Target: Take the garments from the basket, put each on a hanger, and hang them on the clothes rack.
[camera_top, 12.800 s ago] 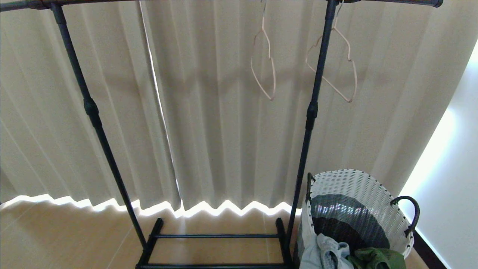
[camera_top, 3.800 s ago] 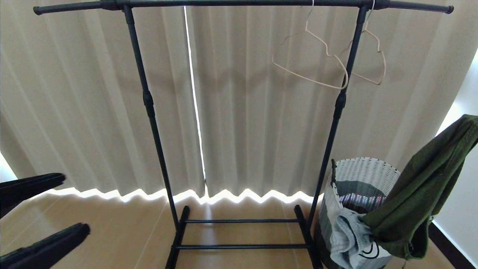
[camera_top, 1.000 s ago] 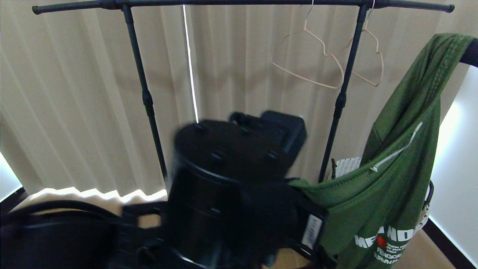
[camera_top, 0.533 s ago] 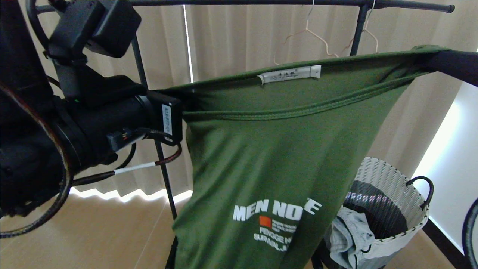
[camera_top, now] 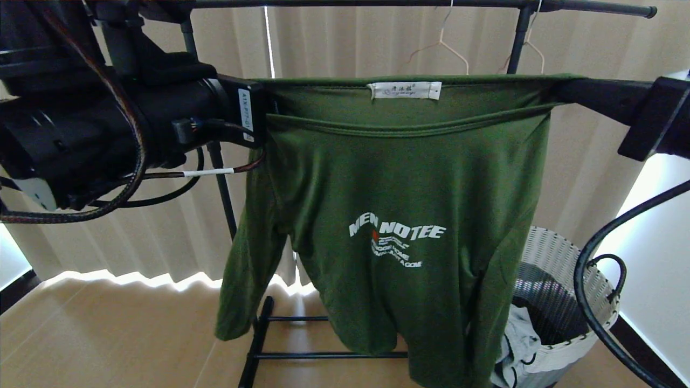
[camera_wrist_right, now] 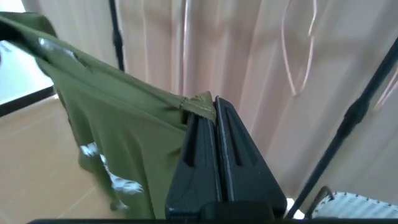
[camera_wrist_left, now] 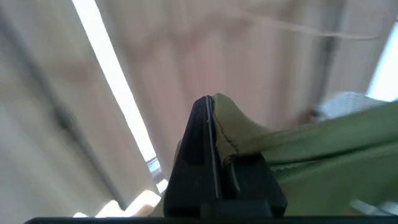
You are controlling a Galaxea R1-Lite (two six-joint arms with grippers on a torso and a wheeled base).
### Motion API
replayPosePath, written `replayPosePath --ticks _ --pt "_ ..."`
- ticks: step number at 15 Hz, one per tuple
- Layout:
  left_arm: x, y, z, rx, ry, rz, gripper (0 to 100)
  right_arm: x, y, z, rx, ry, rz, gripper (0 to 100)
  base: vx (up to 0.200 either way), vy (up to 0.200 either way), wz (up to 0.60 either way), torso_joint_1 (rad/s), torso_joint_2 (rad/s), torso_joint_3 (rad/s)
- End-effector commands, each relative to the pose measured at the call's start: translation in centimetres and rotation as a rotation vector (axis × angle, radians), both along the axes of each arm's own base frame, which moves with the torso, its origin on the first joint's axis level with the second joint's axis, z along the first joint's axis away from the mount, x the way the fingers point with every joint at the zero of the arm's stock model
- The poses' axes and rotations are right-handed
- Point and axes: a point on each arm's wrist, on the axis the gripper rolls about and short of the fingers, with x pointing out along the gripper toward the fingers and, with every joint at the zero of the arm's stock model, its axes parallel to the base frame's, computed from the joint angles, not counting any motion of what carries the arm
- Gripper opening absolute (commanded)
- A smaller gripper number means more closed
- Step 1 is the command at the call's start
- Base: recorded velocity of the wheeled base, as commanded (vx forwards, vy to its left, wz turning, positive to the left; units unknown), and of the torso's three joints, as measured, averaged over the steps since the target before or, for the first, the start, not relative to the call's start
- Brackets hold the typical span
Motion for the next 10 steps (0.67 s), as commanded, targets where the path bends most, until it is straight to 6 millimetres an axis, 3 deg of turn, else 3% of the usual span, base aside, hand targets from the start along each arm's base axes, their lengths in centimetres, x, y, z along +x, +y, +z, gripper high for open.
replayPosePath --ticks 1,7,10 --pt "0.6 0.1 0.6 0.006 0.004 -0.049 0 1.7 0.9 -0.7 -0.009 0.011 -0.001 0 0.000 0.000 0.00 0.000 0.00 0.000" --pt "0.7 0.0 -1.0 0.029 0.050 -0.045 0 2.2 1.2 -0.8 -0.015 0.019 -0.003 0 0.000 0.000 0.00 0.000 0.00 0.000" --pt "1.9 -0.5 -1.5 0.038 0.067 -0.012 0 2.2 0.5 -0.9 -0.025 0.025 -0.031 0 0.000 0.000 0.00 0.000 0.00 0.000"
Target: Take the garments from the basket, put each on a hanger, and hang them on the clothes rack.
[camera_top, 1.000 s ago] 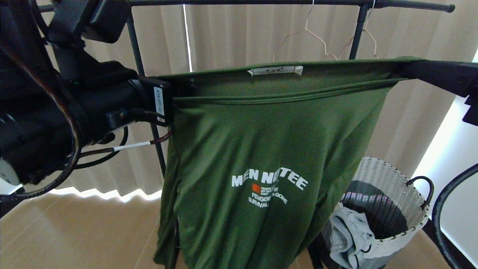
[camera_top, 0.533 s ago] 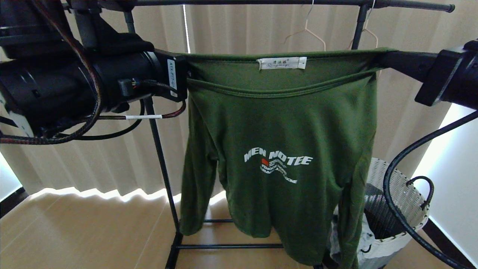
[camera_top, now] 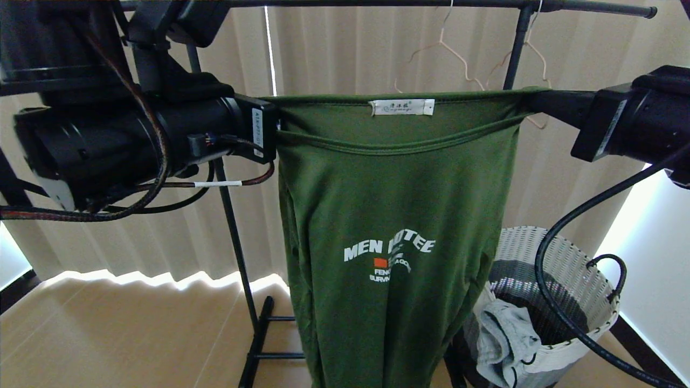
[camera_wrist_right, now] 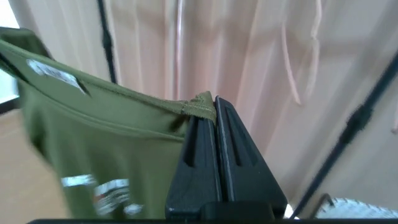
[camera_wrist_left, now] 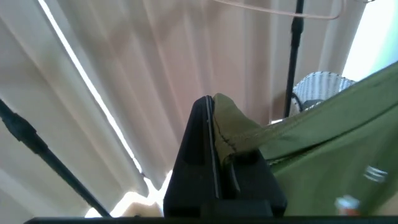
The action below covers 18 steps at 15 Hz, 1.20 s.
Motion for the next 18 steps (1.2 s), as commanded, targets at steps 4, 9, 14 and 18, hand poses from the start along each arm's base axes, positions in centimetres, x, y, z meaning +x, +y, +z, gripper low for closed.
replayPosePath --ticks 4,9,14,18 --pt "4.8 -1.7 -0.7 -0.017 0.011 0.105 0 -3.8 -2.0 0.8 -0.030 0.055 0.013 0 0.000 0.000 0.00 0.000 0.00 0.000" --pt "6.6 -2.6 -0.5 -0.041 0.003 0.118 0 -6.0 -2.0 0.9 -0.035 0.068 0.155 0 0.000 0.000 0.00 0.000 0.00 0.000" --pt "5.6 -2.1 -0.7 -0.026 0.026 0.117 0 -4.6 -1.5 -0.3 -0.066 0.106 0.139 0 0.000 0.000 0.00 0.000 0.00 0.000" --pt "2.0 0.0 -0.1 0.000 0.073 0.045 0 0.0 -2.2 -1.2 -0.096 0.081 0.004 0 0.000 0.000 0.00 0.000 0.00 0.000"
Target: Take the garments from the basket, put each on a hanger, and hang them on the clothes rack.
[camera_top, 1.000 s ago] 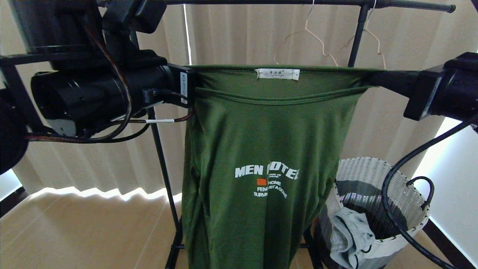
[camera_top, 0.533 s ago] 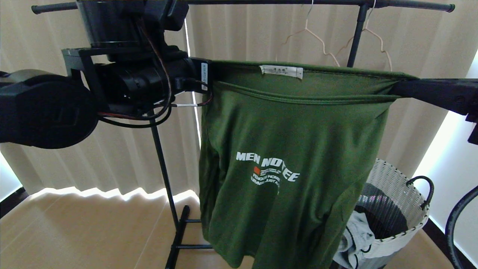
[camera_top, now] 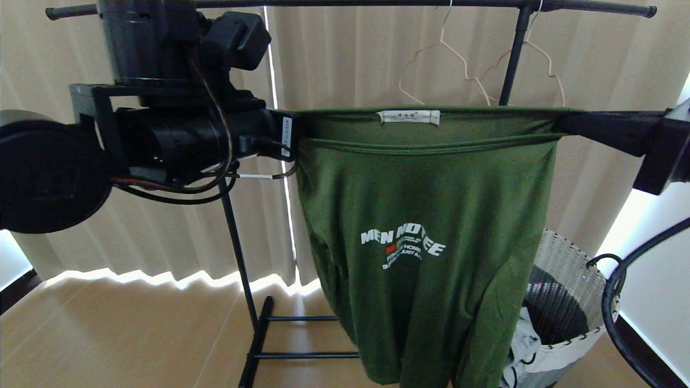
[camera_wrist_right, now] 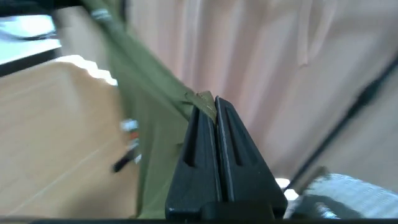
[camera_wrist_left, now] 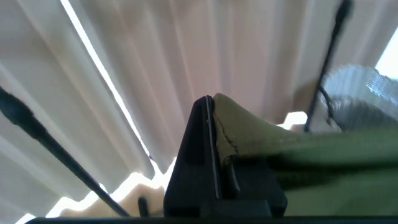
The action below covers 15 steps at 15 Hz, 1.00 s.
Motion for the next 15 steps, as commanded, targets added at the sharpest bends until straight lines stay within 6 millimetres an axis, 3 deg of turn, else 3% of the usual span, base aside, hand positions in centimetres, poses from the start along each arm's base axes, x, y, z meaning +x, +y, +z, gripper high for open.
replayPosePath --ticks 1,5,8,11,15 --pt "-3.3 1.9 1.5 -0.013 -0.003 -0.078 0 3.5 0.7 -1.2 -0.003 0.000 -0.041 0 0.000 0.000 0.00 0.000 0.00 0.000" --pt "-7.8 4.0 2.4 -0.022 0.031 -0.278 0 6.9 2.2 -1.4 0.034 -0.076 -0.029 0 0.000 0.000 0.00 0.000 0.00 0.000" --pt "-10.2 4.1 2.4 -0.028 0.031 -0.393 0 8.7 2.9 -1.1 0.096 -0.108 -0.028 0 0.000 0.000 0.00 0.000 0.00 0.000" --pt "-11.9 3.8 2.5 -0.030 0.020 -0.453 0 9.5 3.3 -0.9 0.127 -0.107 -0.028 0 0.000 0.000 0.00 0.000 0.00 0.000" --pt "-11.7 3.7 2.4 -0.028 0.023 -0.444 0 8.9 3.1 -0.4 0.130 -0.116 -0.029 0 0.000 0.000 0.00 0.000 0.00 0.000"
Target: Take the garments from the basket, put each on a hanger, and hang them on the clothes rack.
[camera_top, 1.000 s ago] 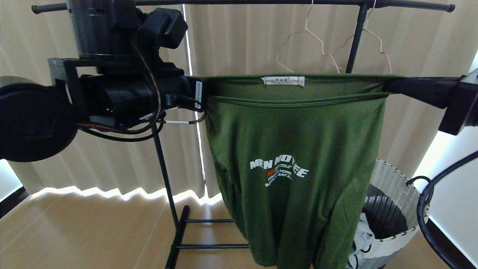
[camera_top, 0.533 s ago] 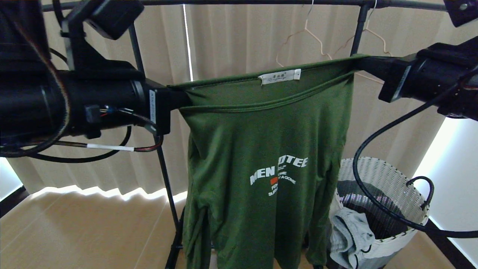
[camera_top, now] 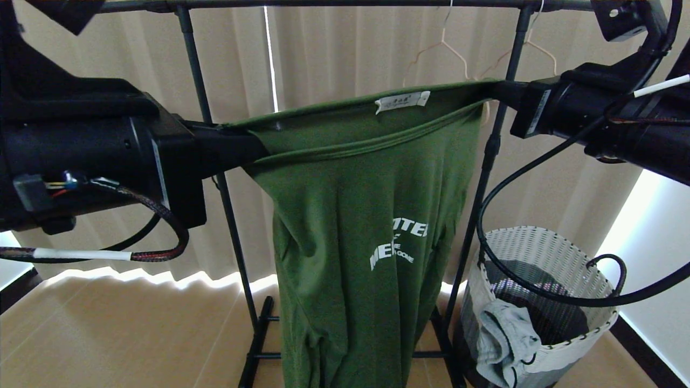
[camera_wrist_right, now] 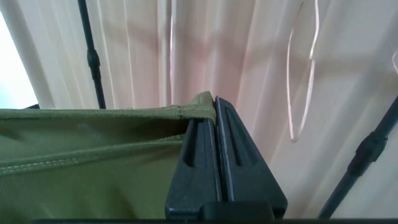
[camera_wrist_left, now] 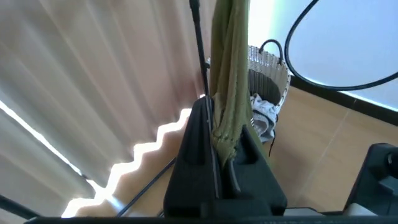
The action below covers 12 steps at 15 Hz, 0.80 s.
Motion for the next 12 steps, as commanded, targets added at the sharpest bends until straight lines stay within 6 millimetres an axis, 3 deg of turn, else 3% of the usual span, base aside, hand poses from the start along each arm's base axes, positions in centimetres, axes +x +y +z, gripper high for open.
replayPosePath --ticks 1,2,7,8,9,12 --pt "0.1 0.1 0.3 -0.007 -0.008 0.004 0 -0.7 -0.3 0.6 0.003 -0.016 0.000 0 0.000 0.000 0.00 0.000 0.00 0.000" --pt "0.3 0.1 0.4 -0.007 -0.010 0.016 0 -1.1 -0.4 1.0 0.008 -0.026 0.000 0 0.000 0.000 0.00 0.000 0.00 0.000" --pt "5.7 -0.5 0.2 0.024 -0.002 0.255 0 -4.6 -1.8 3.1 -0.004 -0.002 0.003 0 0.000 0.000 0.00 0.000 0.00 0.000" --pt "5.7 -0.5 0.2 0.024 -0.002 0.255 0 -4.6 -1.8 3.1 -0.004 -0.002 0.003 0 0.000 0.000 0.00 0.000 0.00 0.000" --pt "7.6 -0.7 0.5 0.025 -0.010 0.335 0 -6.8 -2.7 3.6 -0.013 0.019 0.011 0 0.000 0.000 0.00 0.000 0.00 0.000" --pt "10.0 -1.7 1.1 -0.017 -0.063 0.403 0 -9.9 -3.0 3.7 -0.026 0.045 0.063 0 0.000 0.000 0.00 0.000 0.00 0.000"
